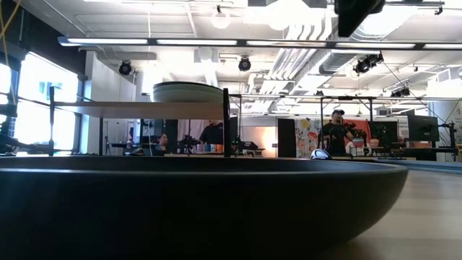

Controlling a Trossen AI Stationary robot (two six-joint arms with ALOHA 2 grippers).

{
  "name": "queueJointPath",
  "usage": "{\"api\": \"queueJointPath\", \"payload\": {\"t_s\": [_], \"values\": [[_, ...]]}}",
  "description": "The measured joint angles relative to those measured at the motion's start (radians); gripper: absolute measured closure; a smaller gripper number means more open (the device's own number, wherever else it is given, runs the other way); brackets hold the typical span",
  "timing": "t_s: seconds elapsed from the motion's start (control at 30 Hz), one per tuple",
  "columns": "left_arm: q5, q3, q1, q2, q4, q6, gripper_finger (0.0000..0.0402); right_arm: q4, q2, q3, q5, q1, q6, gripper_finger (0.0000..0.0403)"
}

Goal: Place and stack plates onto a shelf
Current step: Stack the black plate on top of the dark blue plate on the shelf

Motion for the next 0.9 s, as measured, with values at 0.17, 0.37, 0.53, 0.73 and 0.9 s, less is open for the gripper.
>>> {"api": "queueJointPath", "payload": {"t_s": [0.17, 0.37, 0.53, 0.73, 0.9], "values": [[-0.065, -0.023, -0.051, 0.018, 0.15, -0.163, 0.0321, 0.003, 0.0, 0.0, 0.009, 0.033, 0.038, 0.0244], [-0.075, -0.112, -0.078, 0.066, 0.234, -0.24, 0.0321, 0.006, 0.0, 0.0, 0.018, 0.058, 0.04, 0.0244], [-0.075, -0.176, -0.079, 0.107, 0.305, -0.291, 0.0321, 0.006, 0.0, 0.0, 0.018, 0.078, 0.037, 0.0244], [-0.049, -0.226, -0.076, 0.165, 0.404, -0.289, 0.0321, 0.005, 0.0, 0.0, 0.018, 0.089, 0.037, 0.0244], [-0.039, -0.23, -0.076, 0.235, 0.409, -0.29, 0.0321, 0.004, 0.0, 0.0, 0.017, 0.096, 0.031, 0.0244]]}}
